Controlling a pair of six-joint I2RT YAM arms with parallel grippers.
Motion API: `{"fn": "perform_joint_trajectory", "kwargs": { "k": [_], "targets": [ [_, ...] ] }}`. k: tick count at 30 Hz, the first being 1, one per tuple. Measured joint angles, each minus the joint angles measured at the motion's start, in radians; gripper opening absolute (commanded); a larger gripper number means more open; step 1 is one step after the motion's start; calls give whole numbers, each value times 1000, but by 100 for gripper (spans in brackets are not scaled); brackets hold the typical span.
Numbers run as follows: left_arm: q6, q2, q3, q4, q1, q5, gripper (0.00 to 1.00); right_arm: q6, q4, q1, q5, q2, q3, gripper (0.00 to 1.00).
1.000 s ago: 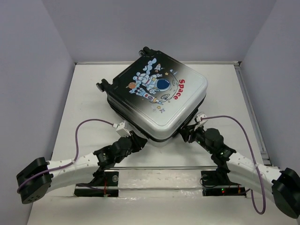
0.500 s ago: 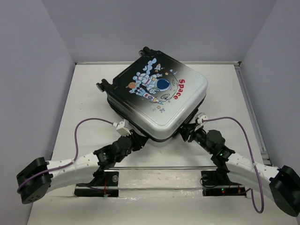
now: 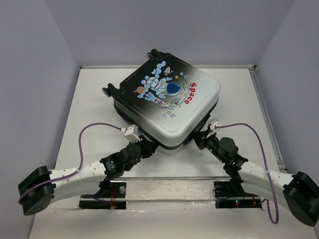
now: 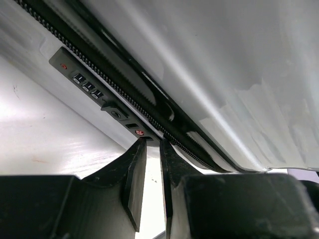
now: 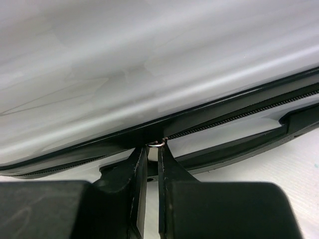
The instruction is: Pack the luggage
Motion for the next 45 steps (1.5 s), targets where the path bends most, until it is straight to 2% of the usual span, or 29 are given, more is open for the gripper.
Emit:
{"fn": "perform_joint_trajectory", "kwargs": {
  "k": [4,9,13,16,21,25,29,32,34,37,41,43,45],
  "targets": [
    [31,43,32,-1,-3,-14,28,44,-82,21,38,-21,26,7],
    [66,89,61,0,-6,-26,28,117,-250,97,178,-46,92,7],
    [89,128,82,3,-3,-39,28,237,-354,291,231,-32,130,7],
    [103,168,113,20,2,-40,28,311,-390,514,278,57,199,7],
    [113,187,123,26,5,-23,28,364,-476,609,412,164,306,7],
    [117,209,126,40,8,-11,27,389,-467,634,469,195,318,7],
    [128,241,153,51,11,3,27,401,-431,665,590,306,380,7],
    [141,256,163,53,24,24,28,386,-326,684,684,387,392,7],
    [145,256,164,52,49,62,28,344,-198,695,749,468,405,7],
    [153,240,164,30,96,108,41,230,-15,697,829,625,463,7],
    [191,145,162,-120,238,152,84,143,111,696,868,749,541,7],
    [222,79,163,-215,292,148,94,132,168,698,864,749,542,7],
    [237,-1,168,-324,340,137,96,133,191,707,858,734,541,7]
  ]
}}
